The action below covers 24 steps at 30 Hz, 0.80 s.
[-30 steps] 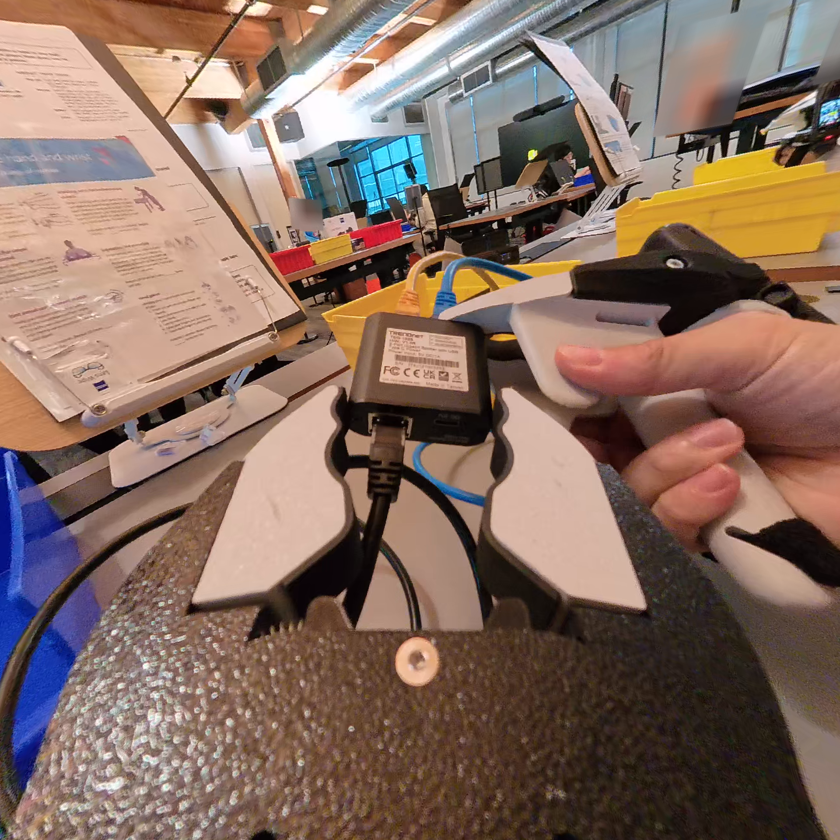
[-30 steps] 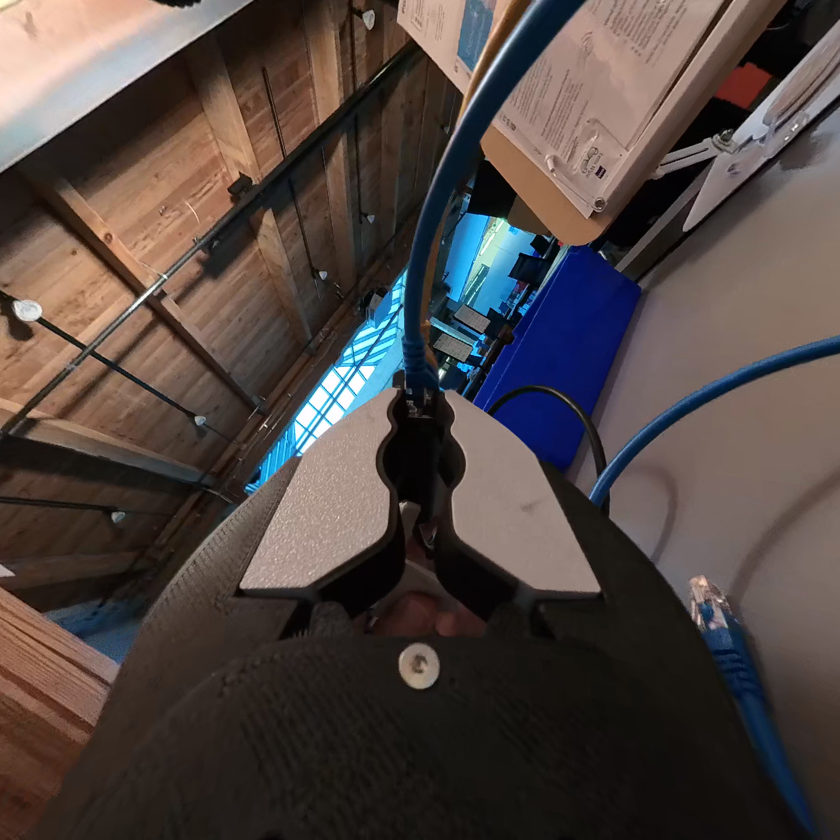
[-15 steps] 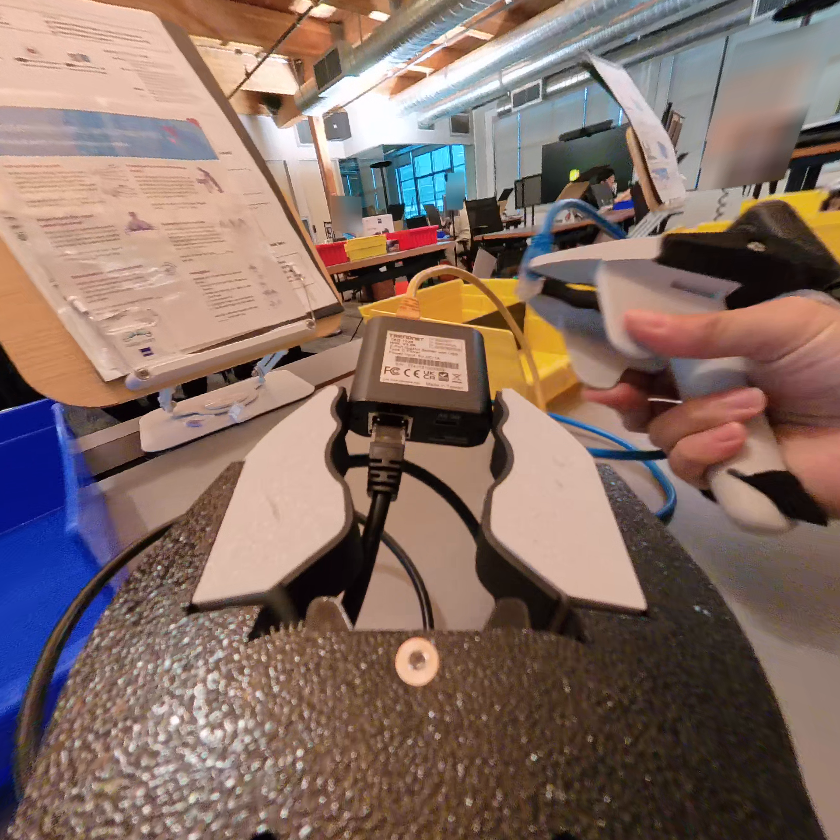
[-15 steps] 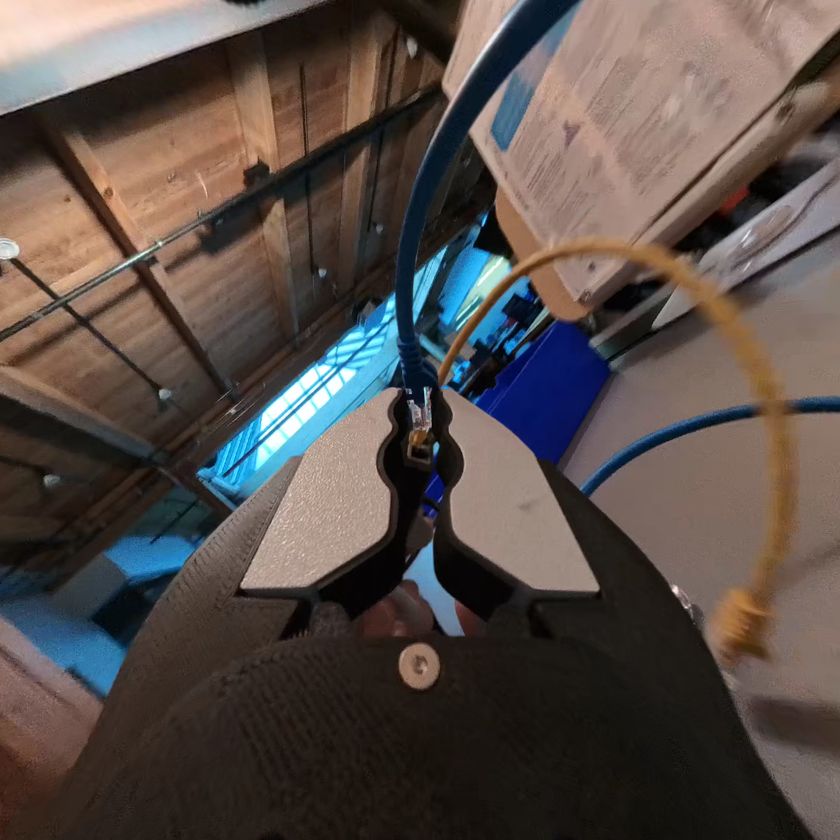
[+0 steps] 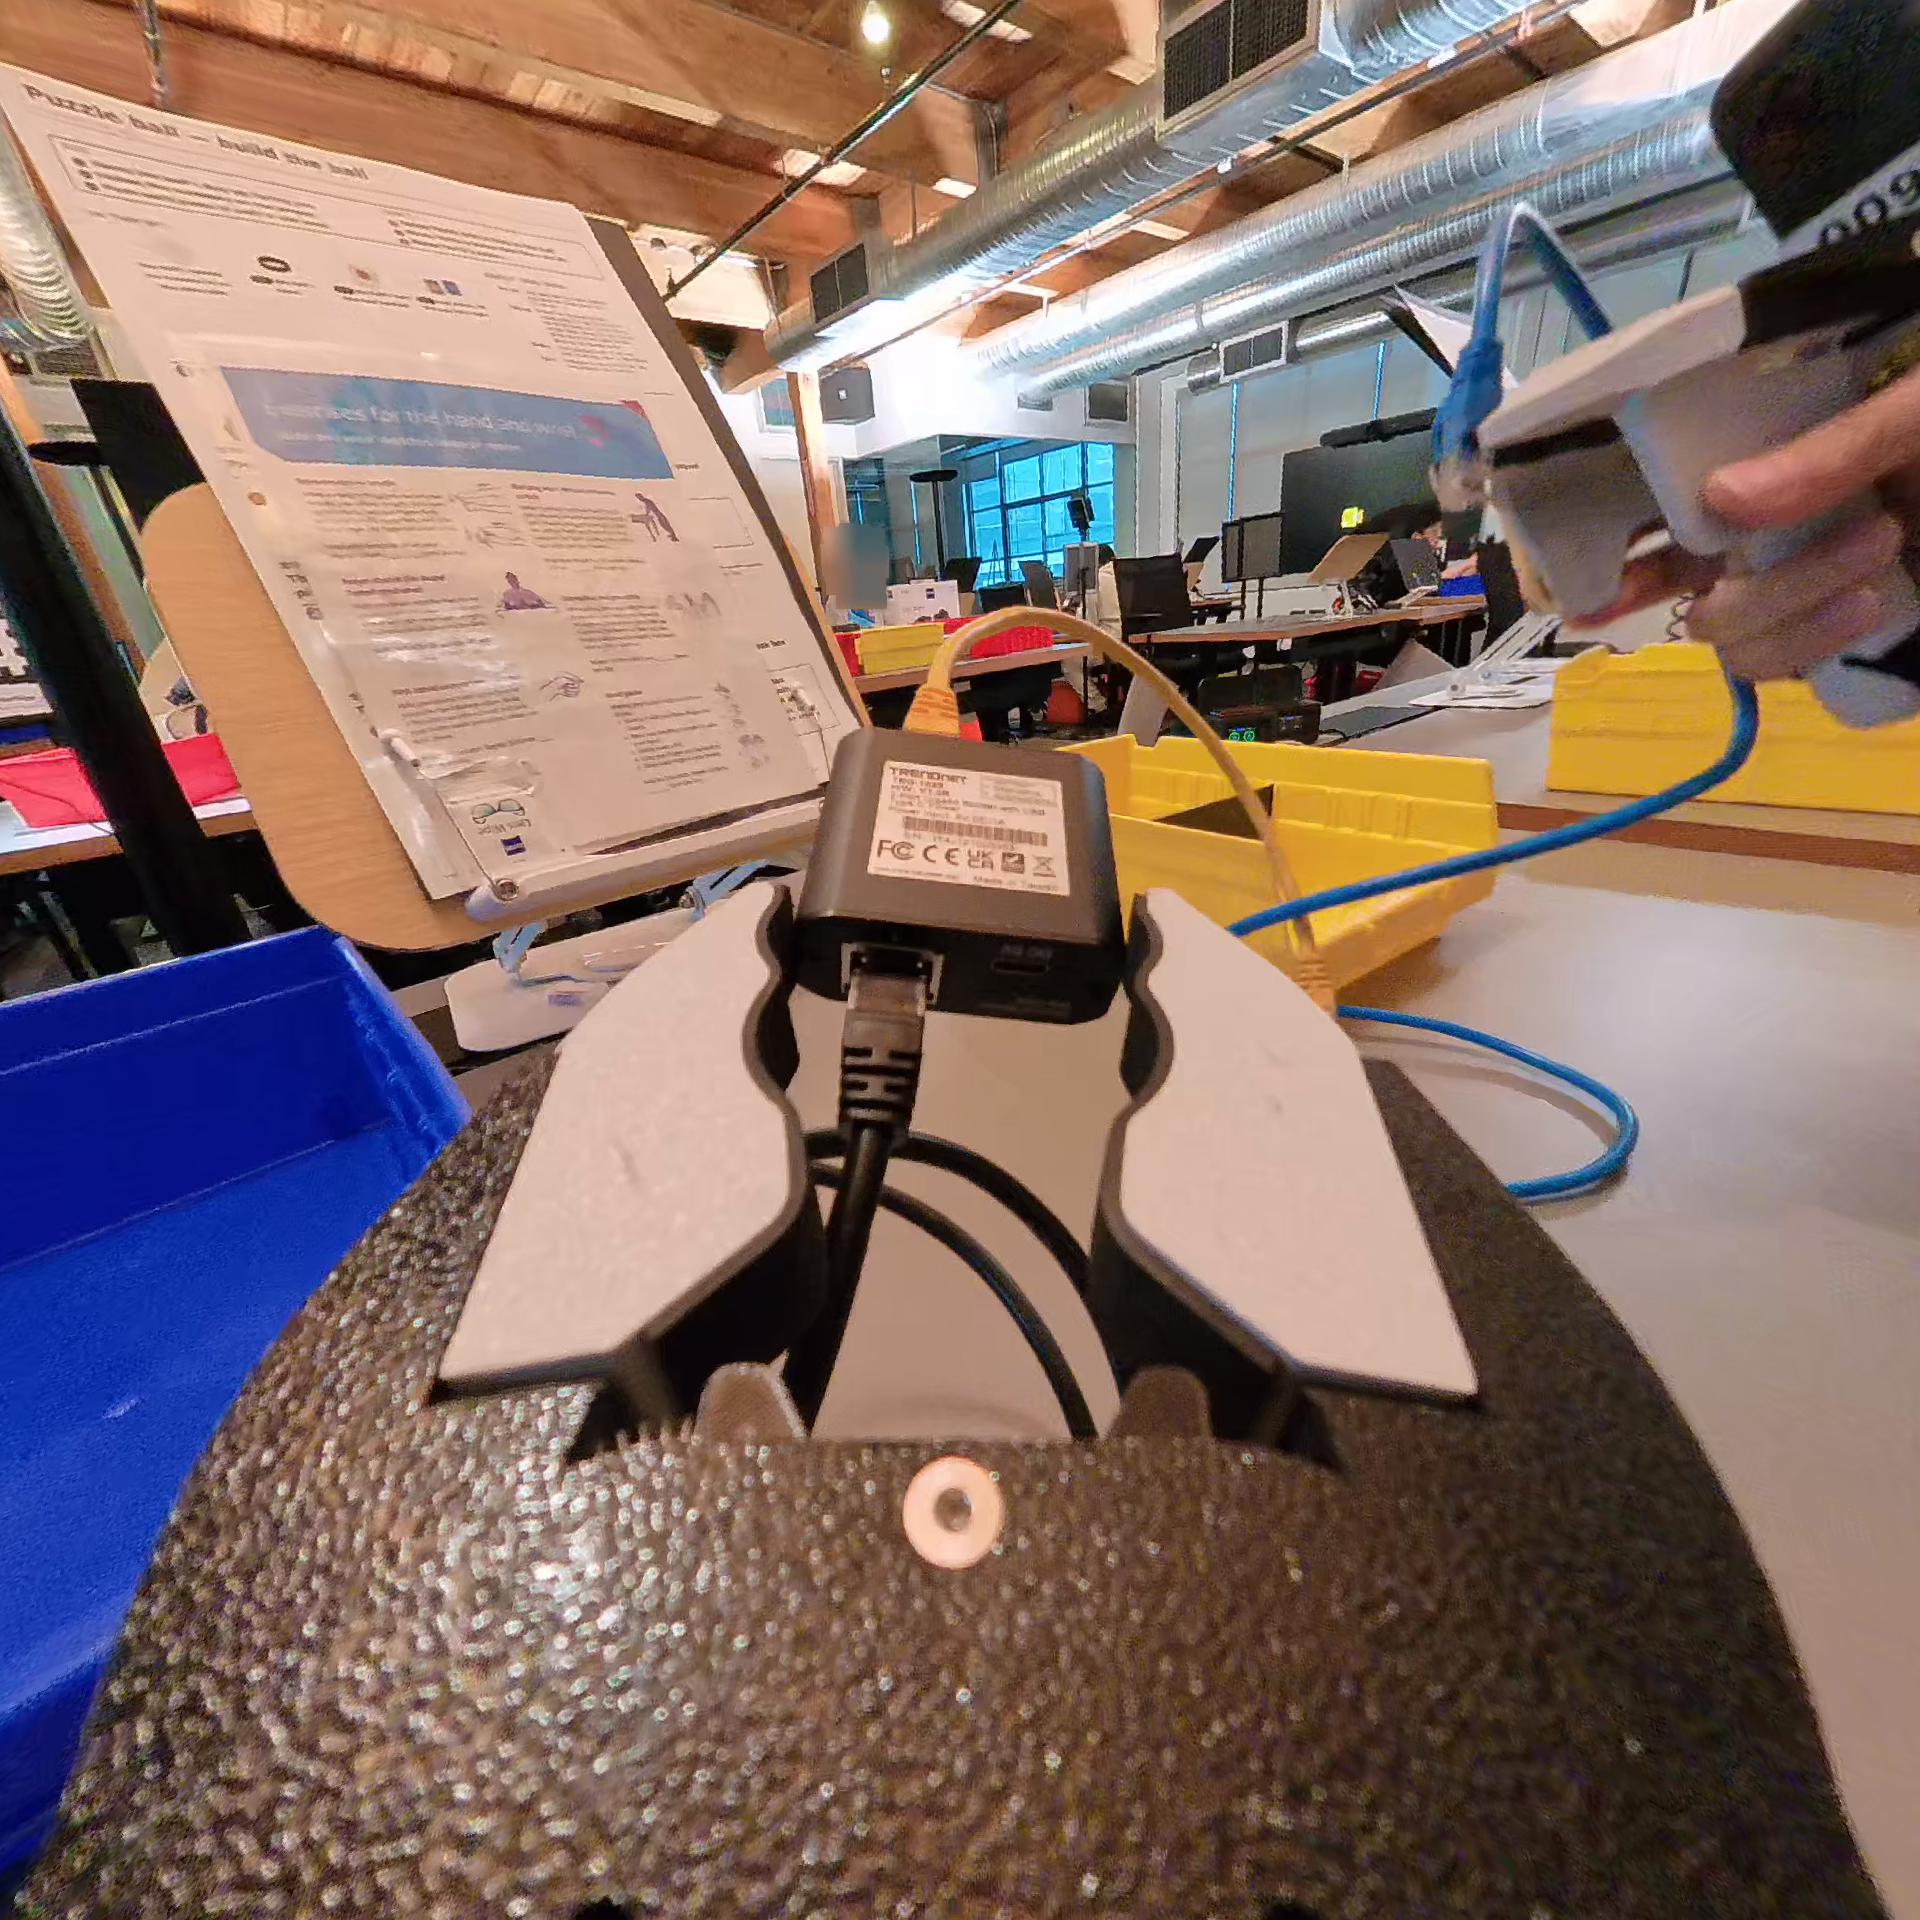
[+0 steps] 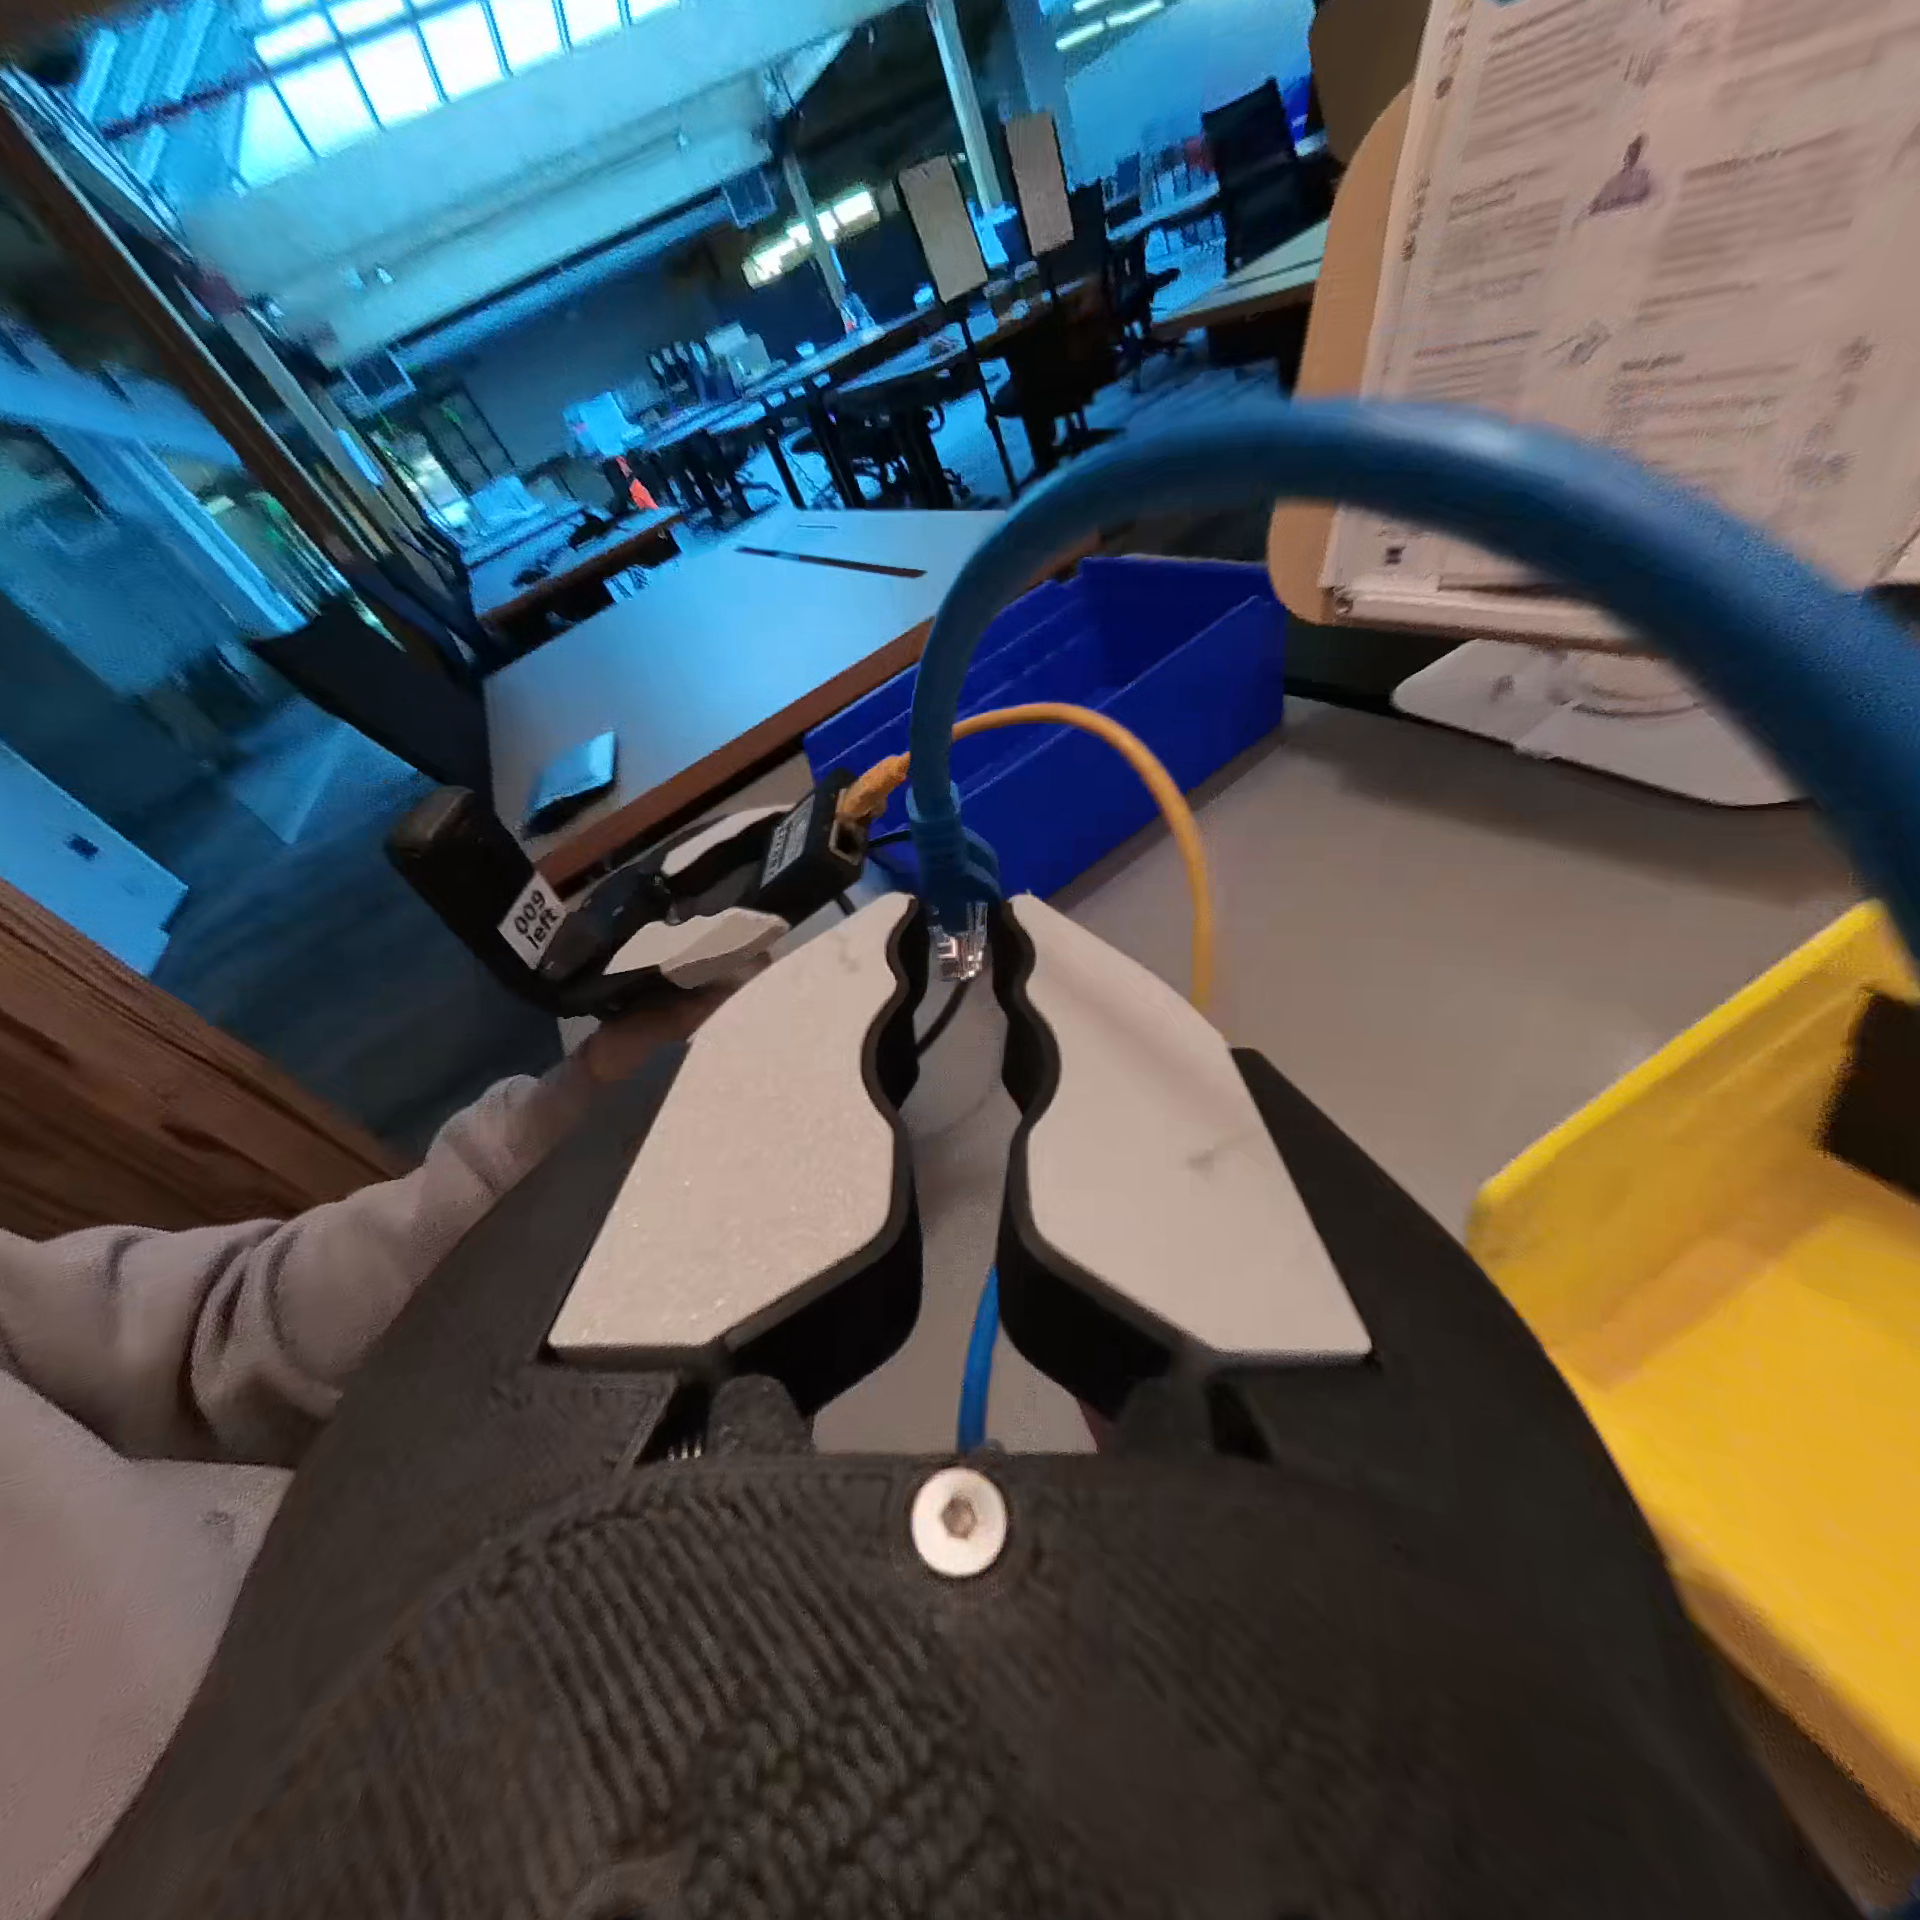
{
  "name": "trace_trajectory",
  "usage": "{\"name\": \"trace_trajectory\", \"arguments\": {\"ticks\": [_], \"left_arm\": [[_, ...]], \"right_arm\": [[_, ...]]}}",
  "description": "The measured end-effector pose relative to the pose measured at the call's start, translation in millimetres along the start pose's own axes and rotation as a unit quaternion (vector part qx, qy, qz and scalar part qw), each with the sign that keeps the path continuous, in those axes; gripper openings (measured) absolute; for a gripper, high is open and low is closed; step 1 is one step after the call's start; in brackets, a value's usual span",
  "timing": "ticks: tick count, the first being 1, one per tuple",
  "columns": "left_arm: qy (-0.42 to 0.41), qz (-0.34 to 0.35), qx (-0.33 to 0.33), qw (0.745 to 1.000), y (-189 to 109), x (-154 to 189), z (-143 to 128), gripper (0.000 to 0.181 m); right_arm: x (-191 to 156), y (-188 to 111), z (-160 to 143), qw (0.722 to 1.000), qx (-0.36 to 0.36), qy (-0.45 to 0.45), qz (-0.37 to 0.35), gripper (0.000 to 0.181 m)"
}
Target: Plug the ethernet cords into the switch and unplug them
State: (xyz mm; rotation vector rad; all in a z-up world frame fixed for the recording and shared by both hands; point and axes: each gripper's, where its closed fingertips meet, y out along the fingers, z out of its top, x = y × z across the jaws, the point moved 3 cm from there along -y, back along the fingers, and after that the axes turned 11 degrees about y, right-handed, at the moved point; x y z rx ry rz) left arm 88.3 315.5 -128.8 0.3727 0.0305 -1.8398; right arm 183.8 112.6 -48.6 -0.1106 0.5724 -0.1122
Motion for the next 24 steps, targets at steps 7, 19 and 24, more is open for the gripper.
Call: {"name": "trace_trajectory", "arguments": {"ticks": [7, 19, 24], "left_arm": [[-0.043, 0.054, 0.026, 0.997, -6, -18, 15, 0.06], [-0.111, 0.019, 0.077, 0.991, 3, 6, 39, 0.06], [-0.128, 0.063, 0.083, 0.986, -5, -12, 37, 0.06]], "right_arm": [[-36, -17, 10, 0.997, -0.06, -0.016, 0.044, 0.011], [-81, 55, -117, 0.977, -0.153, 0.029, 0.147, 0.008], [-80, 35, -85, 0.984, -0.135, -0.022, 0.117, 0.008]]}}
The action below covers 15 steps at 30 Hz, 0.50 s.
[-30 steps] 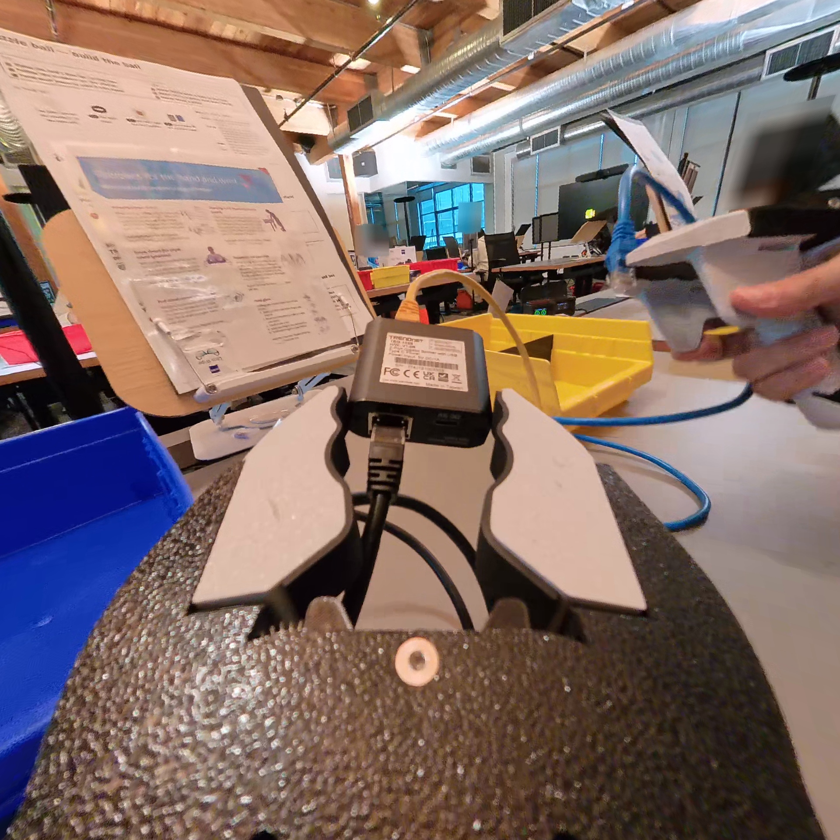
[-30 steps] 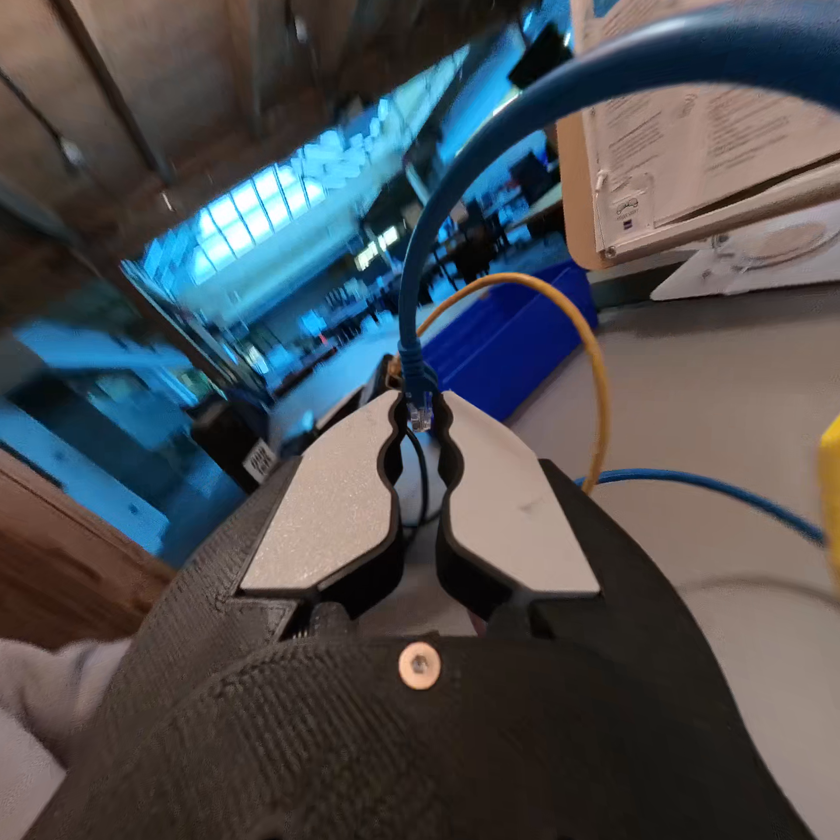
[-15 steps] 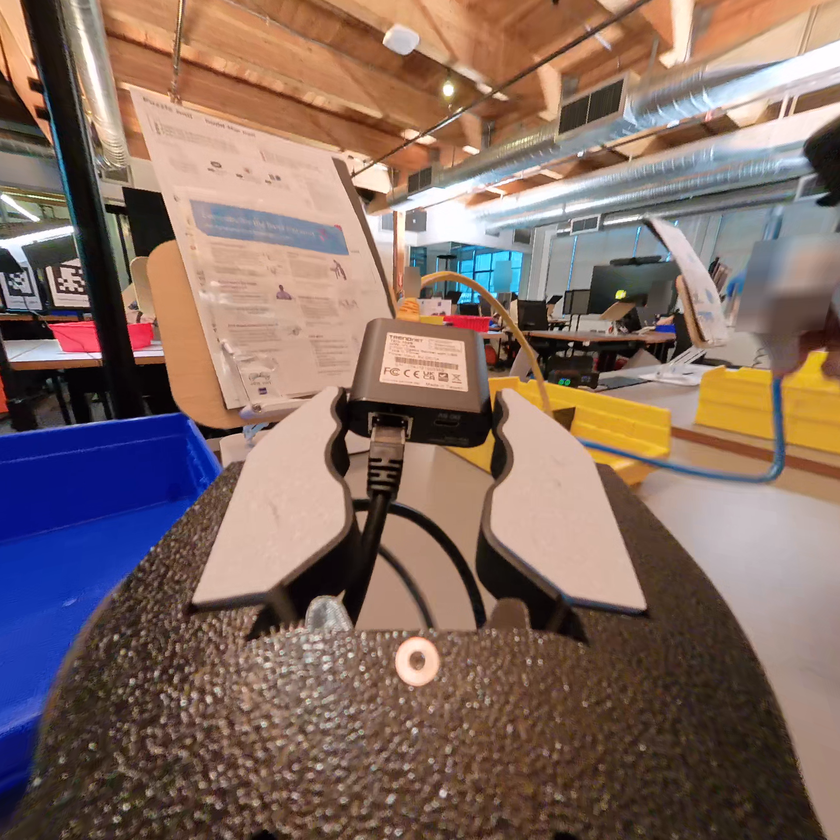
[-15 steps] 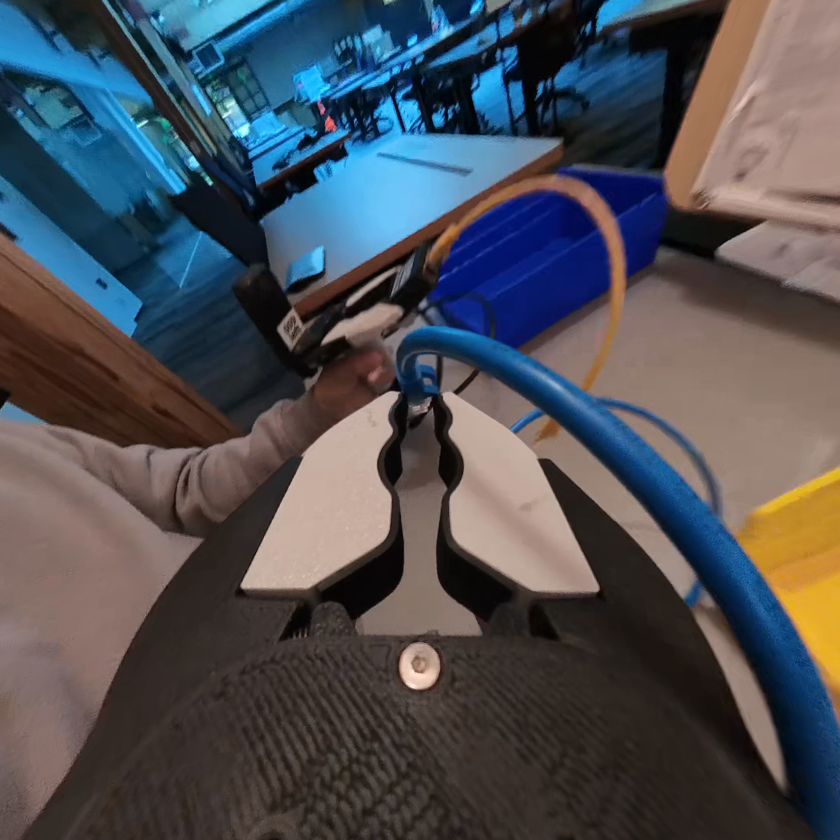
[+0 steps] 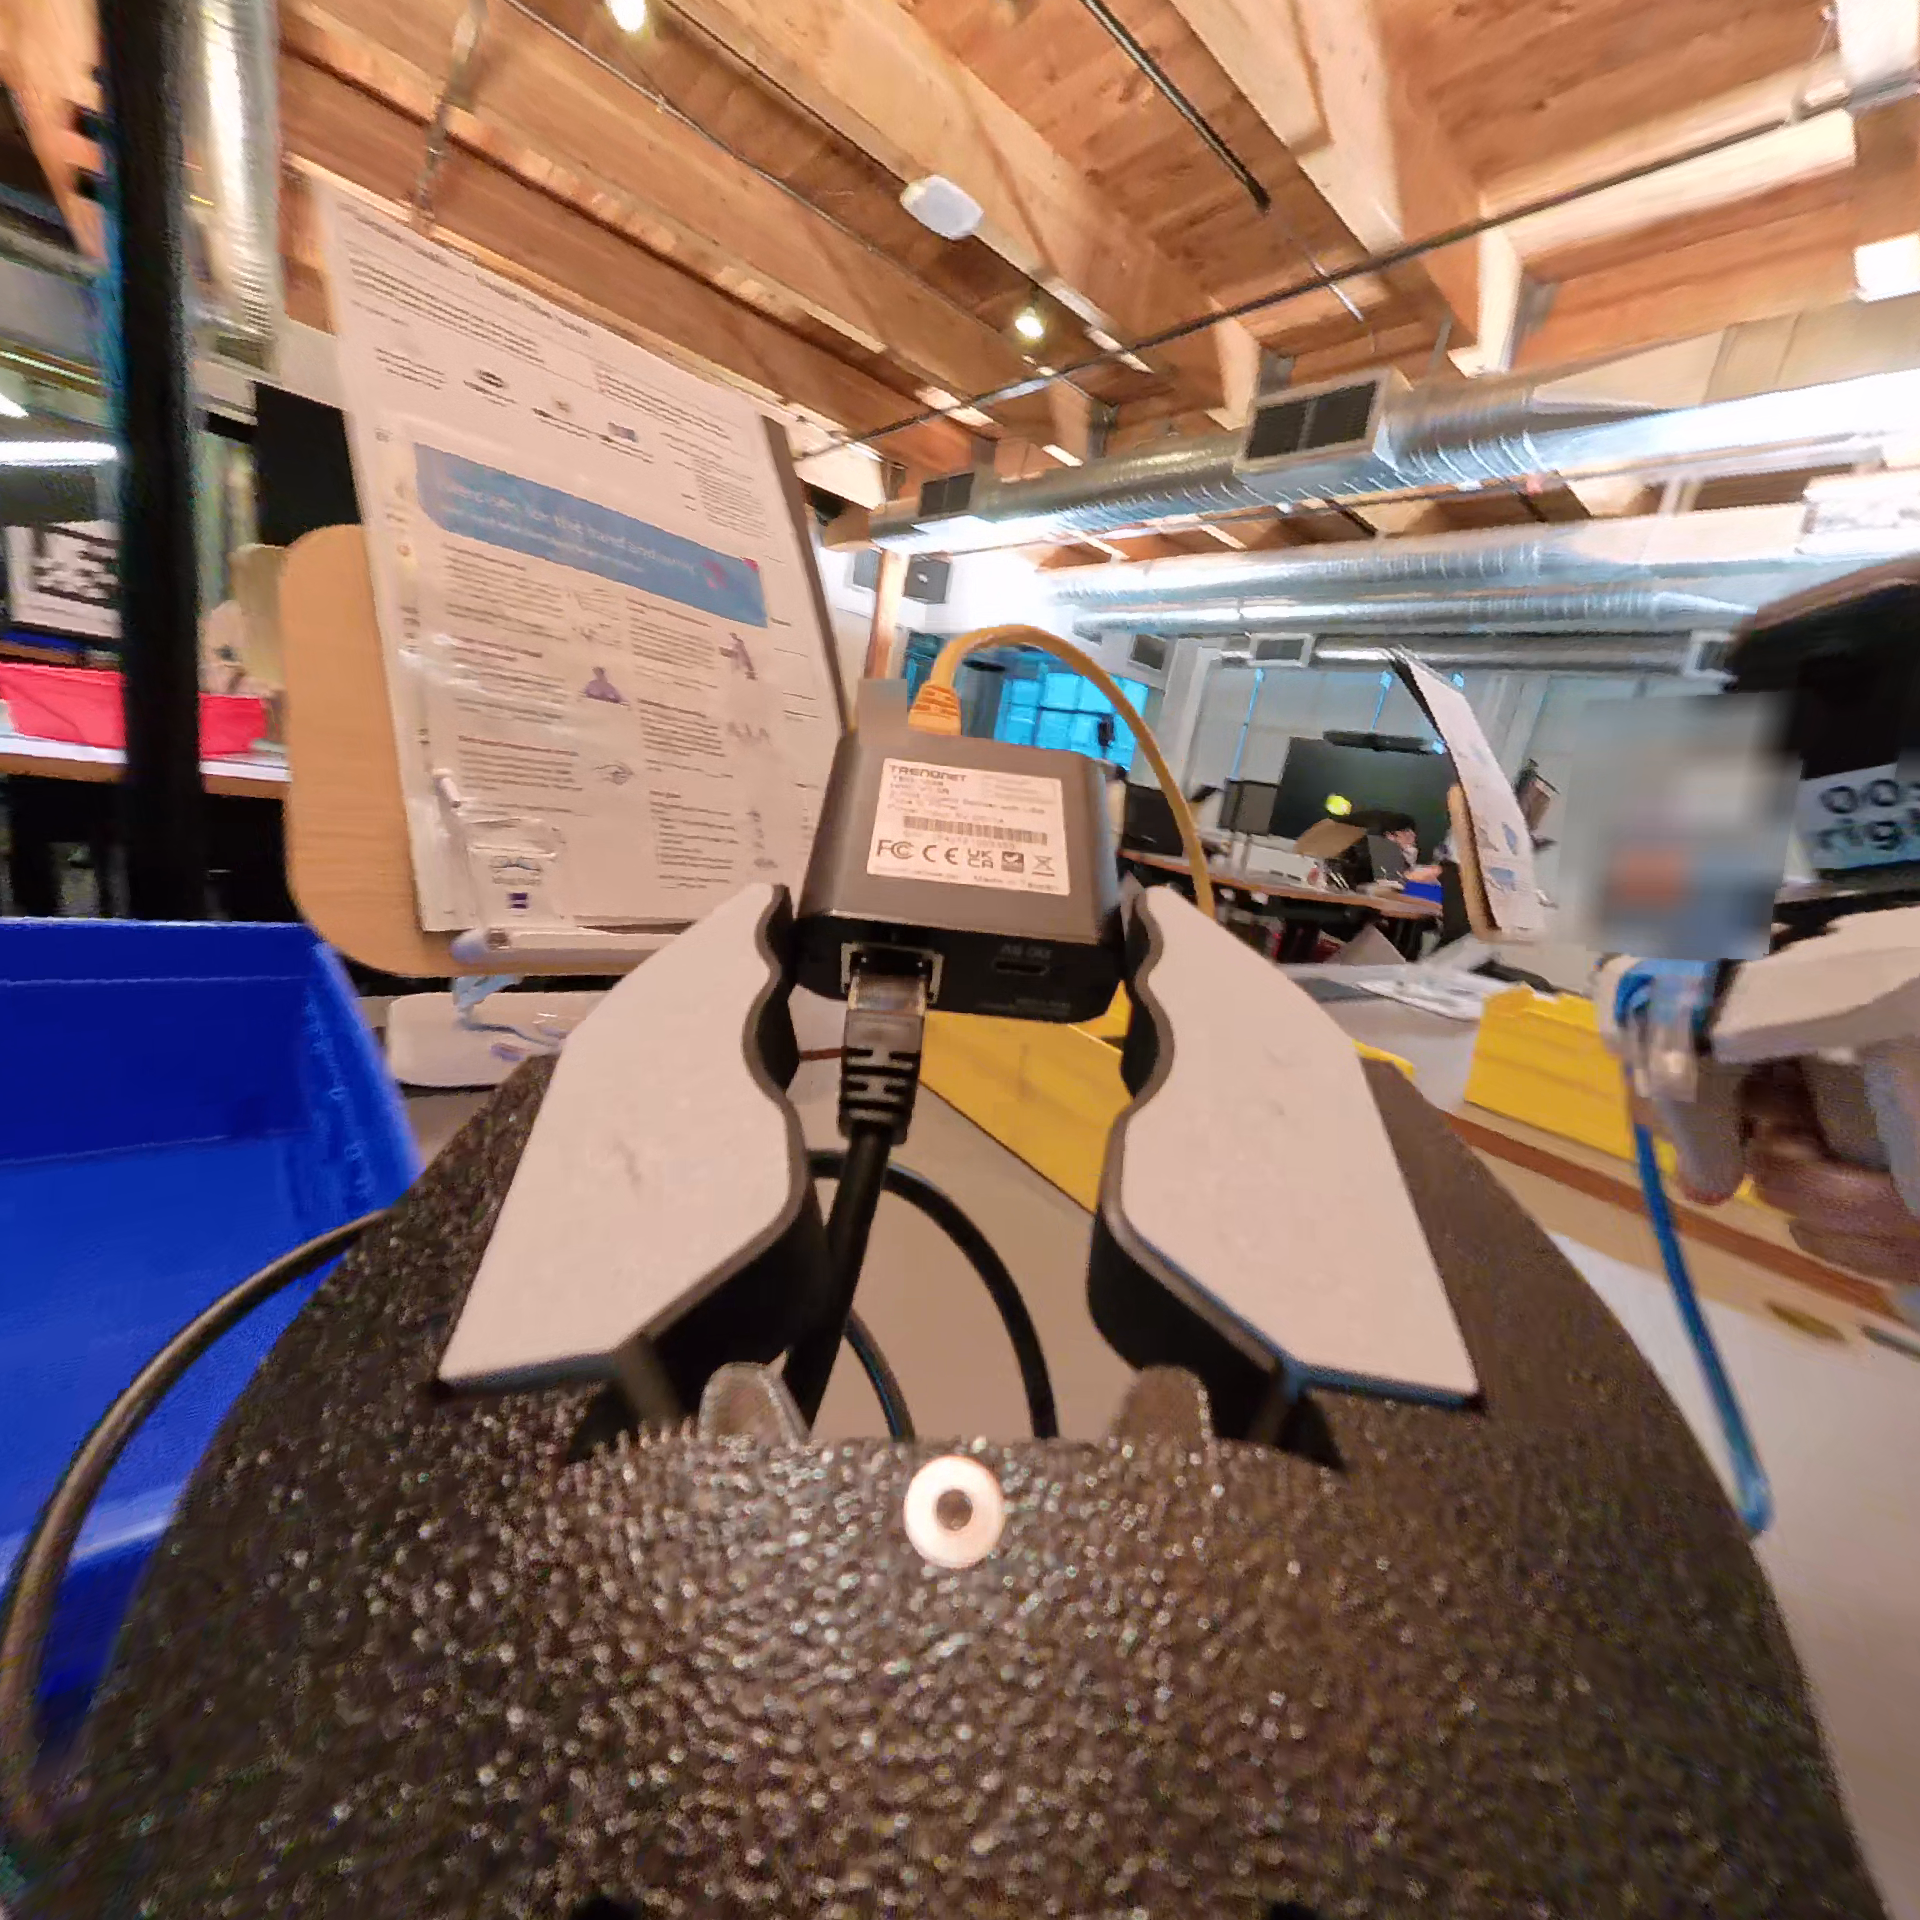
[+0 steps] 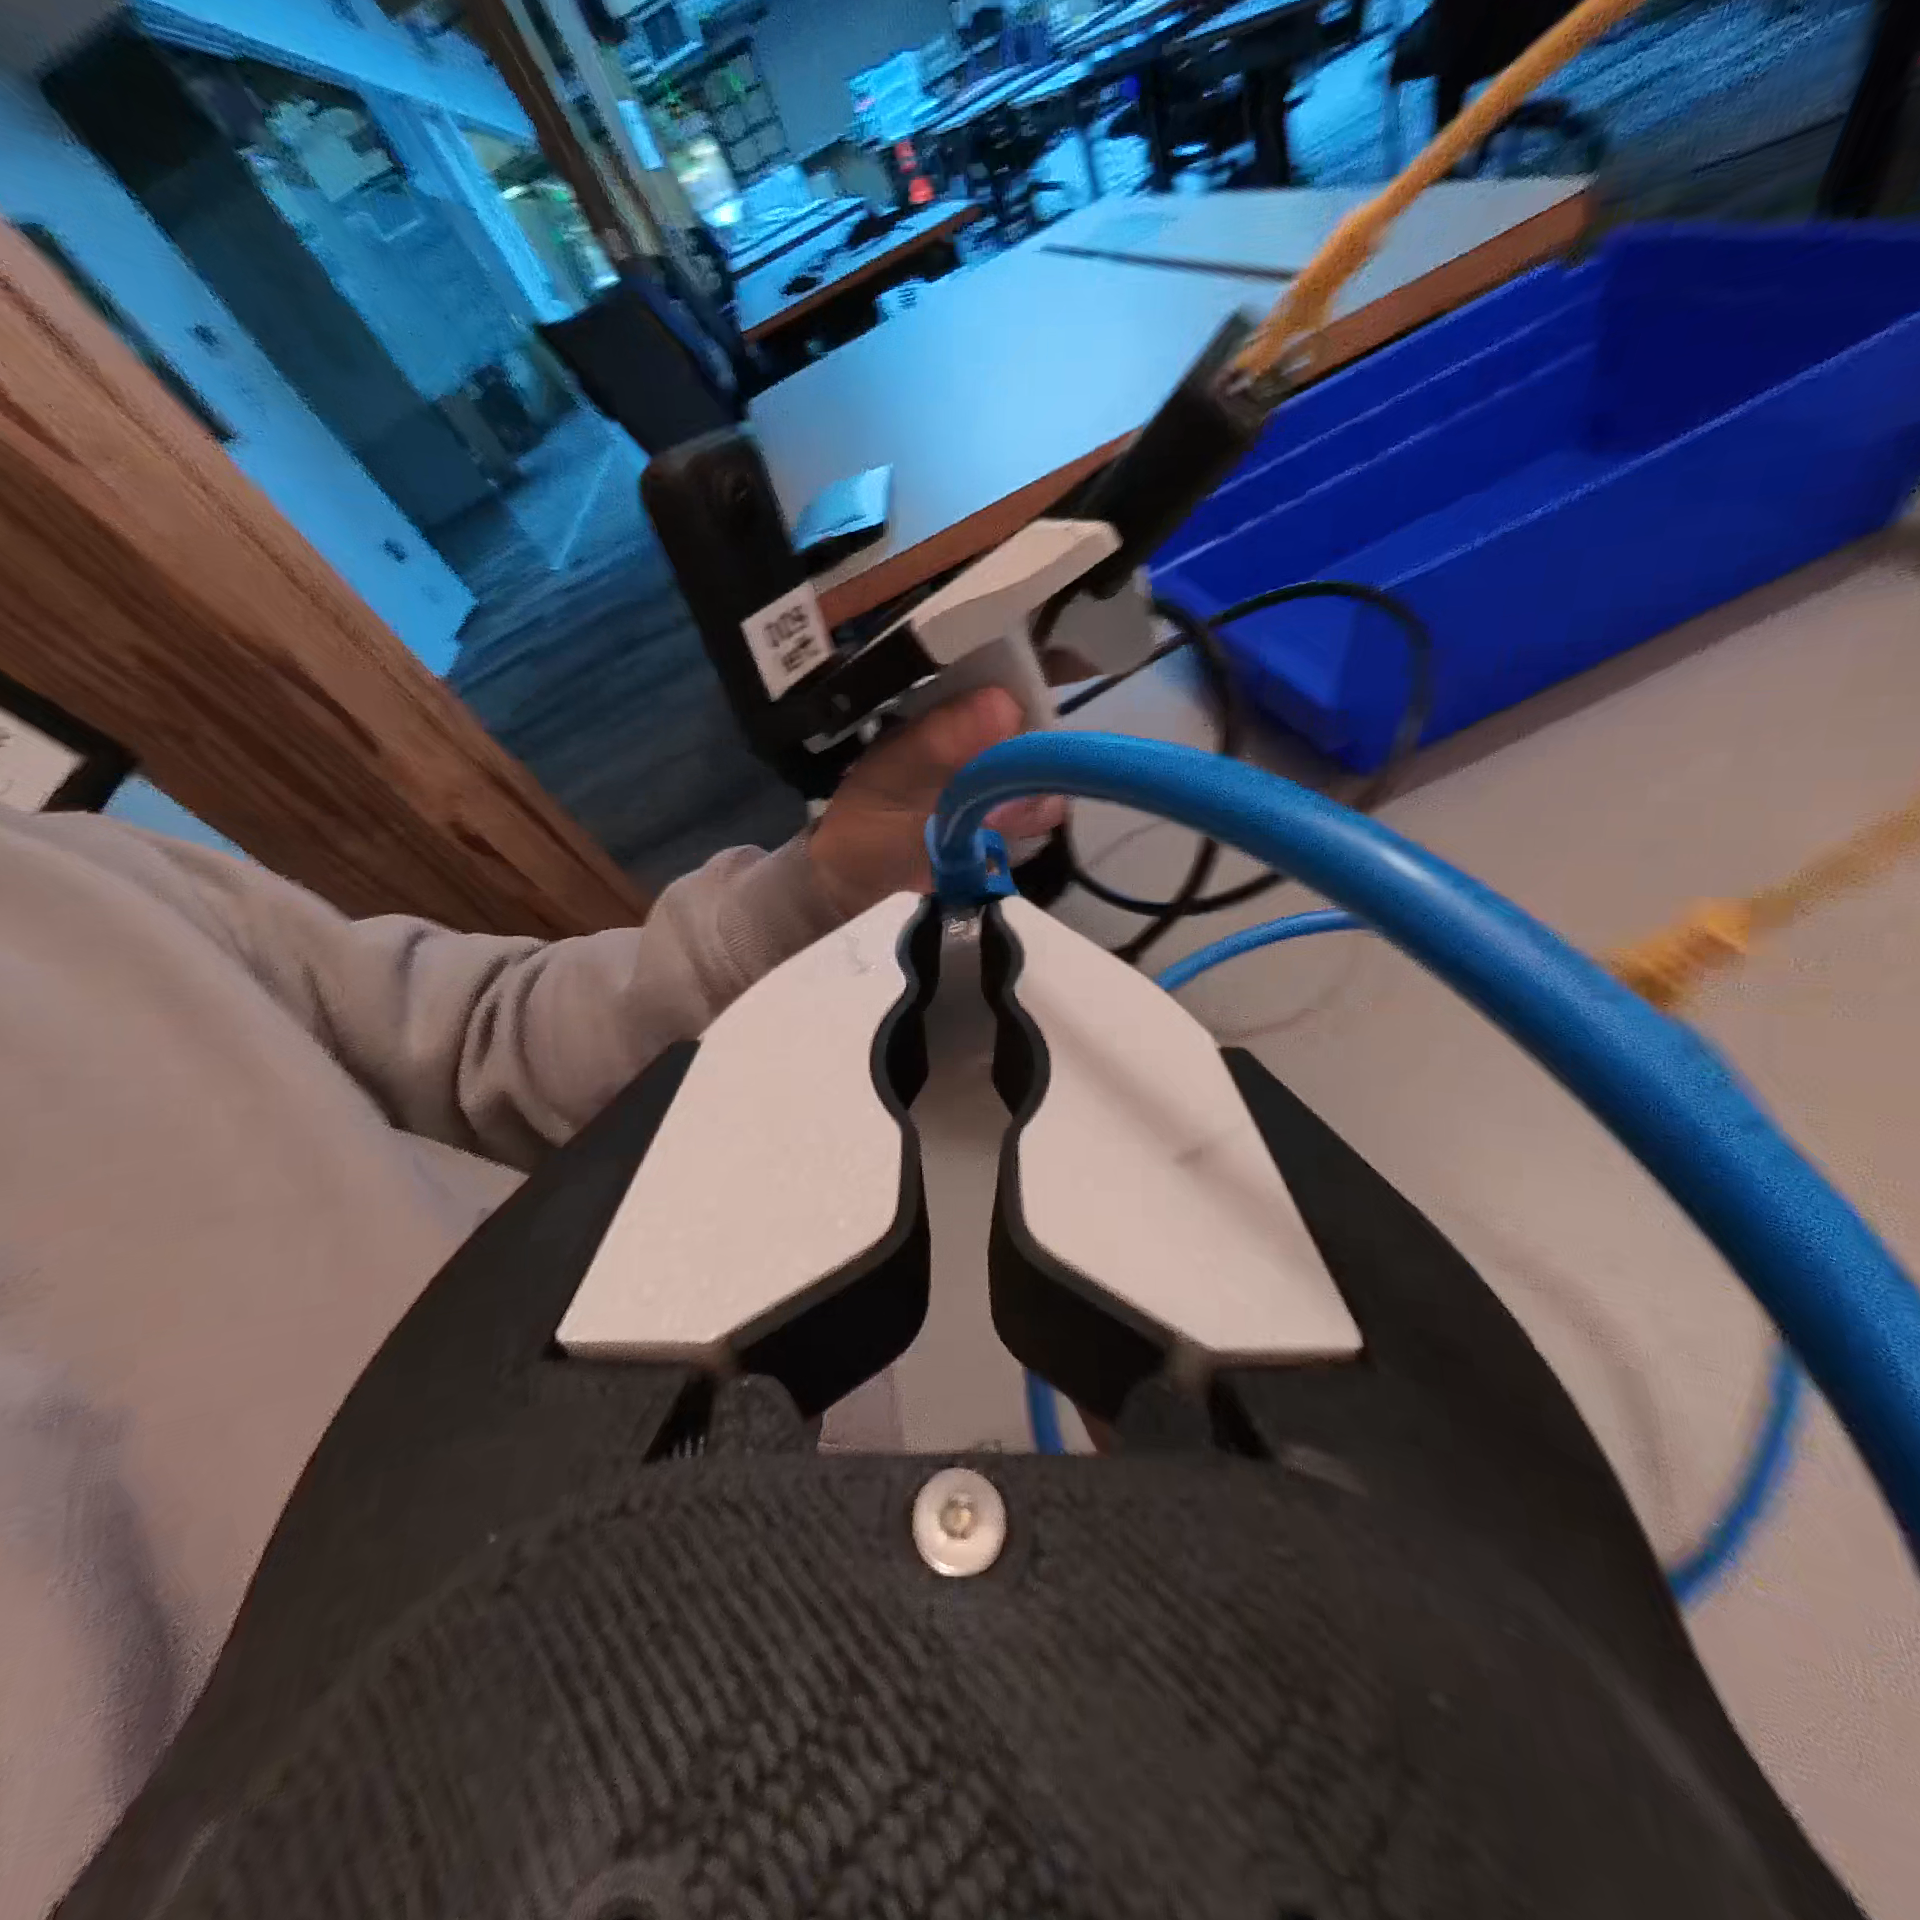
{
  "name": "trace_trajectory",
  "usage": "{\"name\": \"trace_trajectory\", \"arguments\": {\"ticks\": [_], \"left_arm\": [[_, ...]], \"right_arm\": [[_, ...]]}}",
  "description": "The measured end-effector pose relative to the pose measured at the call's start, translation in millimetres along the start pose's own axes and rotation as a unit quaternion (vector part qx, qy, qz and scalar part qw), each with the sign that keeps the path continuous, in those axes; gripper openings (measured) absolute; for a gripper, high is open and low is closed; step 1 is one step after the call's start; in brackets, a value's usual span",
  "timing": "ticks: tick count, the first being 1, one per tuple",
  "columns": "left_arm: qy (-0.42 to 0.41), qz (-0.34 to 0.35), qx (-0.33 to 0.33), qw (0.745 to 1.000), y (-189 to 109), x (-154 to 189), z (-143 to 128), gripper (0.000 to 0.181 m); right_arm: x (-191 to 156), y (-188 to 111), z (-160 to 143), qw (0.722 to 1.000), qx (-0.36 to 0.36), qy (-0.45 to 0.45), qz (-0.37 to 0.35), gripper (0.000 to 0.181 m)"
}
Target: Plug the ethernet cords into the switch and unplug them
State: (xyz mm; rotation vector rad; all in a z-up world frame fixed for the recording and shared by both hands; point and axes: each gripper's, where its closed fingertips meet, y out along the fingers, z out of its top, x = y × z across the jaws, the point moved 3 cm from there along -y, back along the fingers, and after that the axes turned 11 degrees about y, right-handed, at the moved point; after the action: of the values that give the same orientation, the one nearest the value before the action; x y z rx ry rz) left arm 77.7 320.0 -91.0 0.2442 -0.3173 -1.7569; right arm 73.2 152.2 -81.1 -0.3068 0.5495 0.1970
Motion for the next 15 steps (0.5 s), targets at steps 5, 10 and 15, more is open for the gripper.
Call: {"name": "trace_trajectory", "arguments": {"ticks": [5, 10, 15], "left_arm": [[-0.008, 0.052, 0.02, 0.998, -14, -30, 12, 0.06], [-0.02, 0.064, 0.015, 0.998, -19, -45, 10, 0.06], [-0.01, 0.05, 0.001, 0.999, -16, -40, 4, 0.06]], "right_arm": [[-1, -61, 41, 0.994, 0.004, -0.064, -0.092, 0.008], [-1, -113, 91, 0.976, -0.027, -0.129, -0.174, 0.008], [23, -145, 141, 0.961, -0.024, -0.161, -0.223, 0.008]]}}
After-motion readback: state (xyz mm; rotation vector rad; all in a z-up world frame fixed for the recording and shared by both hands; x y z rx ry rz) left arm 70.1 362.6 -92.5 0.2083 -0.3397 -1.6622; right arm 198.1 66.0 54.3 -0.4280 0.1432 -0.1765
